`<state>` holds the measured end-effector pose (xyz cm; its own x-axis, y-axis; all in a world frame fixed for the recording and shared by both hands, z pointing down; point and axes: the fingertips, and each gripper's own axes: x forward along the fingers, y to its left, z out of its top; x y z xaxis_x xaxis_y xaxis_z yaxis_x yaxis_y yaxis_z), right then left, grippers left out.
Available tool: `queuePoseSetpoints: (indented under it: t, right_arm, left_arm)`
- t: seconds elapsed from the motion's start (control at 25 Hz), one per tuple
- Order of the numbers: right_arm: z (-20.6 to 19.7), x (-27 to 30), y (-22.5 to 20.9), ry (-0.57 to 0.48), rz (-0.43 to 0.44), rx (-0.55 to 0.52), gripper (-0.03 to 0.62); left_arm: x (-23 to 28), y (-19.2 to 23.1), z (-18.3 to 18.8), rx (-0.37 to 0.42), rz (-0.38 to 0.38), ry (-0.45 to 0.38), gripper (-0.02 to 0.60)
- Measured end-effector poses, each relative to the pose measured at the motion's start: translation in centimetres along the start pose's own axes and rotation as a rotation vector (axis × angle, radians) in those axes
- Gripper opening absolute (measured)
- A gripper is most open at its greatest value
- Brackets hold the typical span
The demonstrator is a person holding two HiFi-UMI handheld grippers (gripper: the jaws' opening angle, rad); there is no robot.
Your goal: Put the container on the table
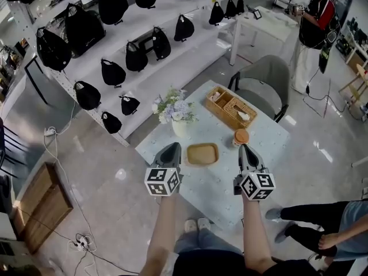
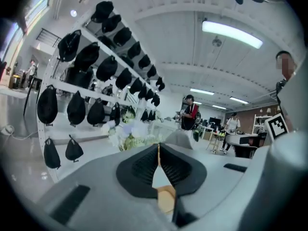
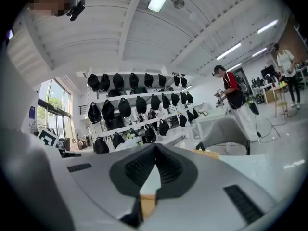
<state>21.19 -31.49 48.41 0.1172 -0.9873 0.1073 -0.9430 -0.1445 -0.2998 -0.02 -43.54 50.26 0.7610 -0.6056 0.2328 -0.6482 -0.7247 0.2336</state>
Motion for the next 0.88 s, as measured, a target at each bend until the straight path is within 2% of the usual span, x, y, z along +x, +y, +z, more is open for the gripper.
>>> queuePoseSetpoints:
  t: [0.16,0.44,0.6,0.88]
  right_arm:
    - [3.2,-2.2,0.6,-0.064,0.008,-0.041,-0.002]
    - [7.2,-5.6,2.1,-0.155,0.025,-0.081,-0.002]
    - [8.2,-7.4,2.8,-0.195,0.029,-0.092,-0.002]
    - [8.8,-9.4,3.6,-0.222,0.027,-0.103,-0.003]
  left_arm:
    - [-2.6,-1.6,3.7,0.048,-0.026,-0.111,0.012]
    - [-6.5,-4.1,7.9,0.13,-0.05,-0.227,0.009]
    - [-8.4,-5.0,8.8,0.175,-0.053,-0.255,0.009]
    - [-9.9,-5.8,9.2,0.187,-0.06,-0.271,0.008]
